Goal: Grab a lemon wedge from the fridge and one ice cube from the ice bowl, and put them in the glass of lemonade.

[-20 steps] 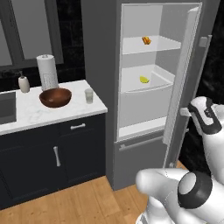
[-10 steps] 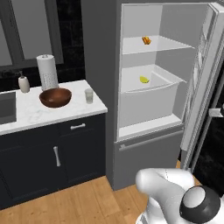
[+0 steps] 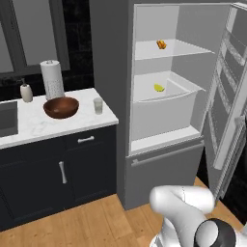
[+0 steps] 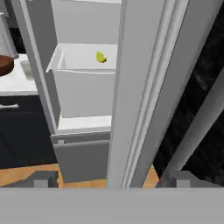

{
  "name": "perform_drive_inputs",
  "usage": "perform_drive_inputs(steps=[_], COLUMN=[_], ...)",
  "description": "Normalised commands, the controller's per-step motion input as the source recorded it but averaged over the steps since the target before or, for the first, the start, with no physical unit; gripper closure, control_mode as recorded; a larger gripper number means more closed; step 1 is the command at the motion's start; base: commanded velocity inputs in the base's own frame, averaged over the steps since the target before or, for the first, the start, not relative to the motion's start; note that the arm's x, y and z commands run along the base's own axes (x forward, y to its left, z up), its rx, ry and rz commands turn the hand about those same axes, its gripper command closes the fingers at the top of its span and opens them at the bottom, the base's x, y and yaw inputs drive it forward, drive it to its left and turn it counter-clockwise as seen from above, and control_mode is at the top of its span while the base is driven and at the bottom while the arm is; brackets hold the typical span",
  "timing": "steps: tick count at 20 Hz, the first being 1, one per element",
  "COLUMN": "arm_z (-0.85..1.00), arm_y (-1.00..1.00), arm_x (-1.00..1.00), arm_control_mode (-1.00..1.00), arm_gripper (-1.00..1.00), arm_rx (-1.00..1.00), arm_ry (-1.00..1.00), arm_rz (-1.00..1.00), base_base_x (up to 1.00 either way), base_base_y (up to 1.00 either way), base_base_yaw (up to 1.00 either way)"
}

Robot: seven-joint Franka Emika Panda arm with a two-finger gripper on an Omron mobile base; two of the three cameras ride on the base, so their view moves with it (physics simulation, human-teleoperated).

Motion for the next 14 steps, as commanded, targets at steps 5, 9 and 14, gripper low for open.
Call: perform_drive_inputs(steps=[5,9,14], arm_z=[-0.01,0.00,-0.09], arm_y=[0.86,0.19,-0.49], arm_x=[0.65,0.85,1.00], arm_control_mode=[-1.00,-1.00,-1.00], arm_gripper=[-1.00,-1.00,-1.00], arm_rx=[-0.26,-0.27,-0.13], arm_ry=[0.37,0.50,0.33], arm_rz=[-0.02,0.00,0.00], base_base_x=[0.00,0.00,0.00], base_base_y=[0.00,0.00,0.00], base_base_yaw=[0.00,0.00,0.00])
